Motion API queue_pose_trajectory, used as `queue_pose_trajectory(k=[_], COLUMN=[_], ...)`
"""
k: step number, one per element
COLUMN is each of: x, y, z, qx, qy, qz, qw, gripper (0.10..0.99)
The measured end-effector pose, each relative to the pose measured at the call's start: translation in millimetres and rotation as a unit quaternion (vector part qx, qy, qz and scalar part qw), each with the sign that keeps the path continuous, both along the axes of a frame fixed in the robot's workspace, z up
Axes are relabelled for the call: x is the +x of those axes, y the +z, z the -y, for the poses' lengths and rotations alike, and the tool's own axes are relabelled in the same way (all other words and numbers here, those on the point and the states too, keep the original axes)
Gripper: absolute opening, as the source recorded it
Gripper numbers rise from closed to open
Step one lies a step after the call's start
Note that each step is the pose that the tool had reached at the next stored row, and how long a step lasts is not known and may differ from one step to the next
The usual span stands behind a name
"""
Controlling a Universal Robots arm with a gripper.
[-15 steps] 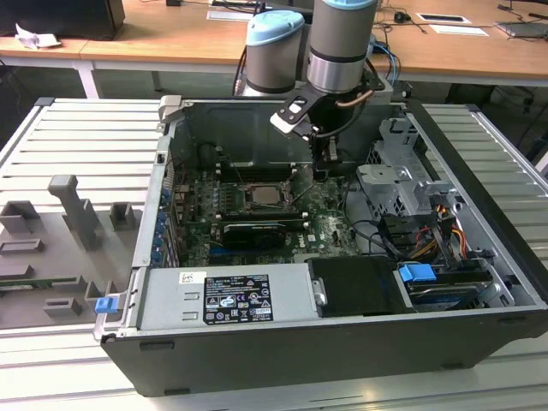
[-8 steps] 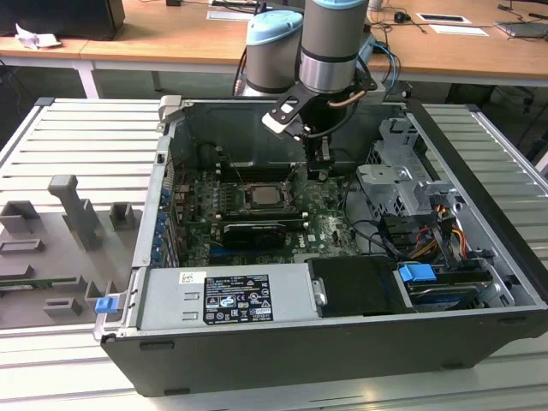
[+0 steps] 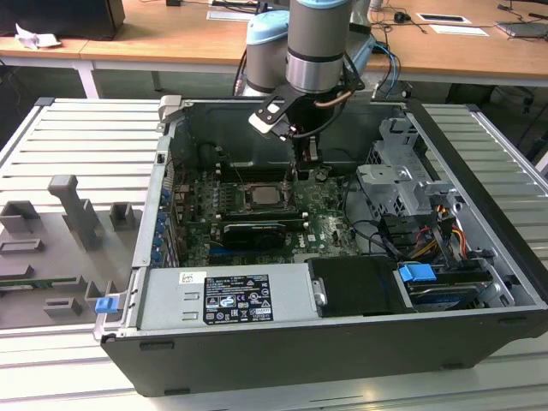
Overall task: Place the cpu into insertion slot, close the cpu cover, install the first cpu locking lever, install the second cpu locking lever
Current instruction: 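Close the cpu cover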
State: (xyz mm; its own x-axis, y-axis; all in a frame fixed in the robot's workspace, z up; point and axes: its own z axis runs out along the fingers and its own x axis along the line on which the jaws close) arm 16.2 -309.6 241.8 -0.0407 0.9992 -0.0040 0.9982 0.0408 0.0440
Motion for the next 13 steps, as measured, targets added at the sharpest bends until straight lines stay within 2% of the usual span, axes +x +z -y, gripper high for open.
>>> queue_pose_trajectory(k=[6, 10, 13], x=[-14.4, -20.8, -26.9], y=[-1.4, -10.8, -12.2], z=[0.0, 0.0, 0.0], qx=[0.0001, 0.0, -0.0001], qy=[0.0, 0.0, 0.0], qz=[0.0, 0.0, 0.0], qw=[1.0, 1.0, 1.0], gripper=[0.106, 0.106, 0.106])
